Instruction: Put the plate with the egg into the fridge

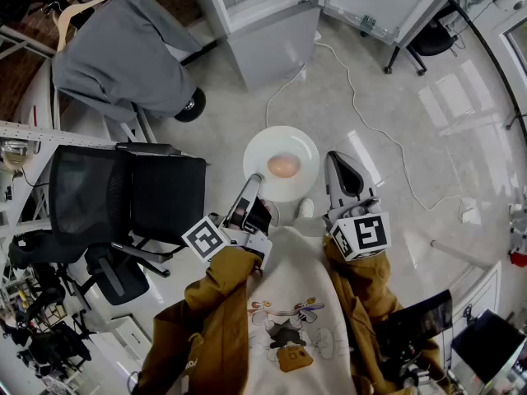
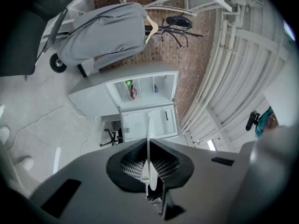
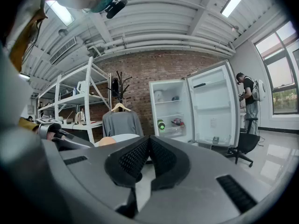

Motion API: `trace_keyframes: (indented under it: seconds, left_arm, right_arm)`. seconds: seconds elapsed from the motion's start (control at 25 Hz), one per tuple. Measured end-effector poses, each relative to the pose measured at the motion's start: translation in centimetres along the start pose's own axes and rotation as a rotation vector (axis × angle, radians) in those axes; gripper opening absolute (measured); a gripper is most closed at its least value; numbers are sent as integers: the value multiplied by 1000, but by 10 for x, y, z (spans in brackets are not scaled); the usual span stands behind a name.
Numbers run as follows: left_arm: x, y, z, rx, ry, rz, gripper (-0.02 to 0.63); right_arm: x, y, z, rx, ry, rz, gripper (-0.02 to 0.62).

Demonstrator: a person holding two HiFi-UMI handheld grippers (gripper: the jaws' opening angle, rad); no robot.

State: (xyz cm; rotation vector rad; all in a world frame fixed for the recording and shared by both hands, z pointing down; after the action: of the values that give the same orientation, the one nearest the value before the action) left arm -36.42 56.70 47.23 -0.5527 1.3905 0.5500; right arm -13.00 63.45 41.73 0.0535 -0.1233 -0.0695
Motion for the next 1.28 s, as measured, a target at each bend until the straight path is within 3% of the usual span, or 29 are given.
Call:
trace_keyframes:
  seconds: [0.64, 1.12, 1.28]
  left_arm:
    - [-1, 1, 23, 19, 8, -14, 19]
    - [12, -22, 29, 171, -51, -36, 20]
    - [9, -24, 43, 226, -28, -47, 19]
  right_arm:
    - [24, 25, 2, 18, -18, 23, 8]
    - [85, 36, 11, 20, -77, -26, 8]
    - [105, 36, 16, 16, -98, -64, 8]
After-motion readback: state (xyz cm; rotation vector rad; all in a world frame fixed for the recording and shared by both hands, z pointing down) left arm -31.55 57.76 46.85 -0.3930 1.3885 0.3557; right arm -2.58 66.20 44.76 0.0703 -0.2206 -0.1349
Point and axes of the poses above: the fingertips, and each gripper's own axes: y backward along the fingers, x to its right, z out of its underside, the point moved 9 cm from there along y, backward along the fingers, and after that the axes turned 15 degrees about x, right-handed, at the moved point
